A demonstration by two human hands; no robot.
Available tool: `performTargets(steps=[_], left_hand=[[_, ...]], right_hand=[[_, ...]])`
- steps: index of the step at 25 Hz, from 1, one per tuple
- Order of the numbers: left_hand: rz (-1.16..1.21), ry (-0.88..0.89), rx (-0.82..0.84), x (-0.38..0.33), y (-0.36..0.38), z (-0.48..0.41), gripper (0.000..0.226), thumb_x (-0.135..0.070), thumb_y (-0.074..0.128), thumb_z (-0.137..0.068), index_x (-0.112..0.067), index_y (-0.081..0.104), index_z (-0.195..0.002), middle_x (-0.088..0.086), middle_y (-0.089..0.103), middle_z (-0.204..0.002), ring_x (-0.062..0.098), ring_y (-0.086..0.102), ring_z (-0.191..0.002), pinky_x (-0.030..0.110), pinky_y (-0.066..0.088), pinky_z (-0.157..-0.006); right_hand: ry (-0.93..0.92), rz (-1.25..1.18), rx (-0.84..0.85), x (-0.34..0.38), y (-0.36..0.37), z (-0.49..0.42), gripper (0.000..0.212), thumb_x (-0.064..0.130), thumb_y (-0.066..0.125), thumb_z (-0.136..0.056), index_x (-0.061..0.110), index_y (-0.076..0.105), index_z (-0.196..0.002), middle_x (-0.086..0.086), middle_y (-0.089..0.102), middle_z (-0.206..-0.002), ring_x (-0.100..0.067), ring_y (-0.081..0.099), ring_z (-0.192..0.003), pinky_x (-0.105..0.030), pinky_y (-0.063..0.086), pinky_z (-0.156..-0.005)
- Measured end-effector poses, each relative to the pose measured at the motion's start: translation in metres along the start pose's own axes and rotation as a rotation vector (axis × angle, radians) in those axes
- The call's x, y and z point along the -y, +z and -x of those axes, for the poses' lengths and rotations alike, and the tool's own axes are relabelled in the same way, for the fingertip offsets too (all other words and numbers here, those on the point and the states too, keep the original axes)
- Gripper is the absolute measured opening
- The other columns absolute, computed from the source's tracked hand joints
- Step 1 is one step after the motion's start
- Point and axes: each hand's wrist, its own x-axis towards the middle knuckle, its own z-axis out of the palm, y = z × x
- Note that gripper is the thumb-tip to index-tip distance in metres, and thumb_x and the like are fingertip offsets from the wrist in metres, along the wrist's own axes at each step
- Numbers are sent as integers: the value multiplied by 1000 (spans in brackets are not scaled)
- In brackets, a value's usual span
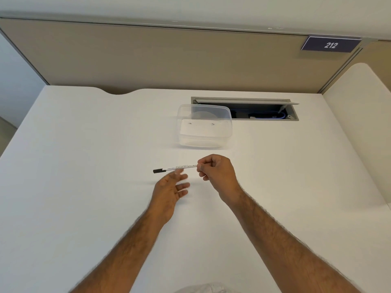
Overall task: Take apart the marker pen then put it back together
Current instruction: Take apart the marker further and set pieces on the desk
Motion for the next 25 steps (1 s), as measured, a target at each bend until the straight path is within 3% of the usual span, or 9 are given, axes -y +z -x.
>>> performTargets(steps=[1,3,8,10,13,18,25], left_hand=[[159,2,-12,0,-4,-5,28,-27,60,-98,-12,69,-120,5,73,-104,21,70,-88,31,58,-75],[255,45,-26,-4,-8,-15,25,-21,62,-97,-12,69,-119,3,73,-102,21,71,-91,30,61,-79],[22,136,-67,-17,-3,-31,19,-17,69,-94,-4,72,-107,8,74,-97,19,70,-82,29,61,-75],[-58,160,-71,-21,2,-38,16,-18,72,-92,-4,74,-100,9,74,-90,19,69,-79,31,62,-78],[-190,198,-85,-26,8,-48,14,-21,74,-90,-7,74,-91,8,74,-85,19,69,-74,33,61,-80],[-323,231,-129,-30,8,-61,19,-22,73,-91,-3,73,-94,12,75,-88,19,73,-73,36,62,-83],[-675,432,-106,-27,7,-54,12,-20,71,-92,-14,75,-102,-5,77,-93,11,74,-83,26,59,-80]], right_hand=[[15,9,10,-3,0,-1,7,1,65,-85,0,70,-90,-8,71,-73,-12,63,-59,-22,50,-56],[40,61,18,-11,0,-4,6,3,64,-85,1,69,-88,-9,70,-72,-12,62,-59,-26,50,-57],[-63,539,91,-26,2,-24,9,18,69,-84,13,71,-77,7,66,-72,-6,54,-59,-25,42,-62],[-98,672,145,-25,7,-31,8,21,70,-85,14,73,-83,3,68,-82,-9,56,-64,-24,40,-56],[-182,850,194,-26,16,-44,12,21,69,-87,10,72,-90,-4,69,-89,-19,60,-81,-29,41,-62],[-191,855,213,-31,25,-63,9,18,70,-85,12,69,-91,-2,69,-86,-22,61,-82,-33,47,-69],[-273,904,205,-47,33,-69,13,24,65,-90,11,66,-89,-1,60,-87,-19,55,-80,-33,43,-69]])
